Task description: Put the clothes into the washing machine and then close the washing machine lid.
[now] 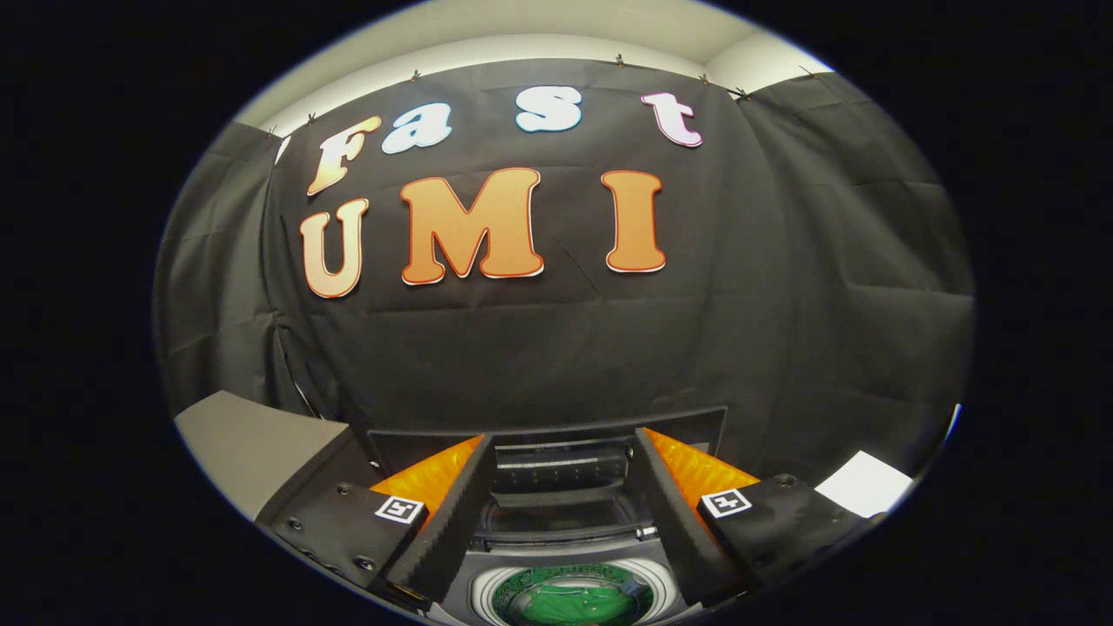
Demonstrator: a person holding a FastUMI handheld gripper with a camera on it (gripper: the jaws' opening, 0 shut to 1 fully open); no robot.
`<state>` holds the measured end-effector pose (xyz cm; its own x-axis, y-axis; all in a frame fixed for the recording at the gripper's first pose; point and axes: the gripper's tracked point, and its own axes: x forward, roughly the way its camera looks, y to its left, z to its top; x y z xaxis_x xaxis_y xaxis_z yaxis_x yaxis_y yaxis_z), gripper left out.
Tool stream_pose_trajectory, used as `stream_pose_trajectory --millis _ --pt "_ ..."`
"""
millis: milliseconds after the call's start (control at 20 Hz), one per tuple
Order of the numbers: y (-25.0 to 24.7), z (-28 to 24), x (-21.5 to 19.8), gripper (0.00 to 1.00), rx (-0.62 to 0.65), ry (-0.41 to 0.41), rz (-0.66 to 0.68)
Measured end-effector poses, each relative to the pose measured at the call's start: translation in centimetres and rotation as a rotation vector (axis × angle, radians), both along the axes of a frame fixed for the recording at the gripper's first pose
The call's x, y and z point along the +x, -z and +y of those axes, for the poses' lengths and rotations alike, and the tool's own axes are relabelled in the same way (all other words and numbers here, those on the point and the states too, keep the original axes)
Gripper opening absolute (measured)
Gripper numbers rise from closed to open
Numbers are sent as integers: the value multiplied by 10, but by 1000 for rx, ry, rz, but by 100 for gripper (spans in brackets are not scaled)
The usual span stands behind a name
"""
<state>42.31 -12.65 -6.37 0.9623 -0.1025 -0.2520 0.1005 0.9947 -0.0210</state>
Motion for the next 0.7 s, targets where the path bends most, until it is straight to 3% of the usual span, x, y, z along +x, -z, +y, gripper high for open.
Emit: stream_pose_trajectory --millis 450,700 --pt "-11 -3 106 100 27 77 -4" --pt "26 -16 142 100 -29 99 55"
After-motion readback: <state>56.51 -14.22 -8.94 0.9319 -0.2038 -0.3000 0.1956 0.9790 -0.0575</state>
